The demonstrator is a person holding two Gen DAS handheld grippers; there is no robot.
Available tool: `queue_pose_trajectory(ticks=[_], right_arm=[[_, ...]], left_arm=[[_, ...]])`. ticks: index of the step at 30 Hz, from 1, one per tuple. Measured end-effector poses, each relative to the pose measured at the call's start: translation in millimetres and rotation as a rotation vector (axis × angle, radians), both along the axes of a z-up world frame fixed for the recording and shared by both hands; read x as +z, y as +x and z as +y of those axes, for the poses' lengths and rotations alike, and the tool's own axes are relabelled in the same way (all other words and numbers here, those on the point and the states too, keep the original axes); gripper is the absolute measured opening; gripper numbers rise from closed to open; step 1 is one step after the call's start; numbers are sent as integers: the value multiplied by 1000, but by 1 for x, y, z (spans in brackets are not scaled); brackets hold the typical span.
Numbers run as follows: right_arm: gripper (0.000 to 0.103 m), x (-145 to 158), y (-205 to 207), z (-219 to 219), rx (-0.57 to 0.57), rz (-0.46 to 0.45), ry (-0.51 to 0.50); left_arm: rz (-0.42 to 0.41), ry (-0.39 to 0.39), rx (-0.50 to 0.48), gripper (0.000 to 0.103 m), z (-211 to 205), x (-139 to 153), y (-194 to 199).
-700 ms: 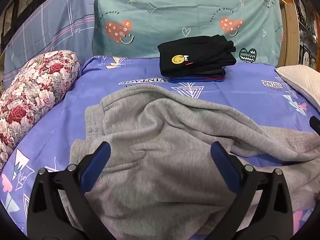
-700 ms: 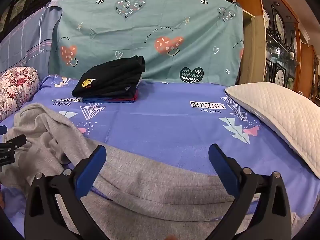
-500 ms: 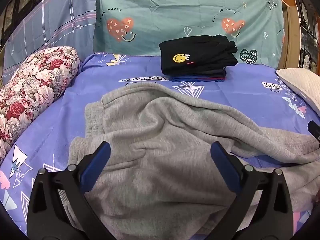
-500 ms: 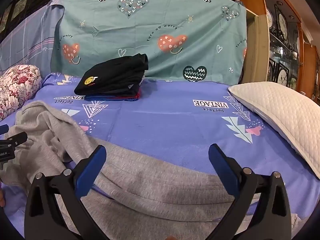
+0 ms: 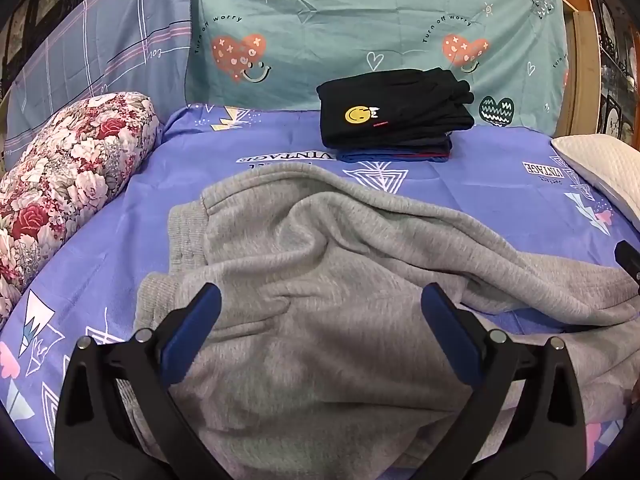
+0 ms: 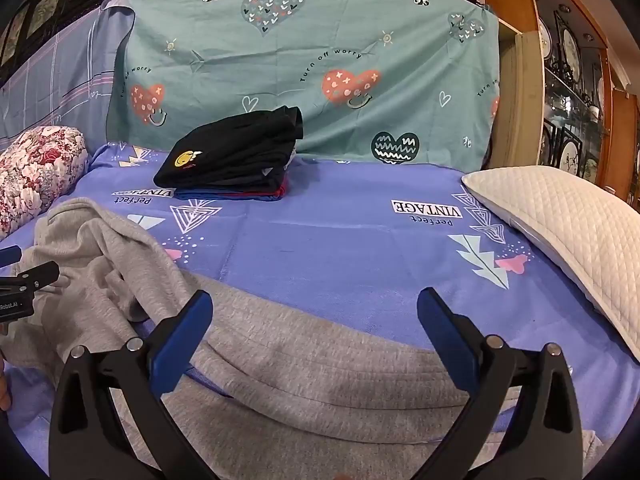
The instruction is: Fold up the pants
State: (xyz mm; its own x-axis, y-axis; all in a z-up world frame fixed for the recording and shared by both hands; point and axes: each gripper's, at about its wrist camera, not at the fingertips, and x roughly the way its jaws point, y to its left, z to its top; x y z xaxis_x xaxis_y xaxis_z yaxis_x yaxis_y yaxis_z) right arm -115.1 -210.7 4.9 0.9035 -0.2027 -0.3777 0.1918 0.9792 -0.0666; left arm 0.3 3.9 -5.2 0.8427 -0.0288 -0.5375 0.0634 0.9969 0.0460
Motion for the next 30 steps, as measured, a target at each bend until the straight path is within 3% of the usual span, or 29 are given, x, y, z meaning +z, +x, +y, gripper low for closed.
queue_pose_trajectory(ticks=[30], right_arm=[[102,0,0,1,1,1,0]], left_arm=[[16,-14,2,101,5,0,3]])
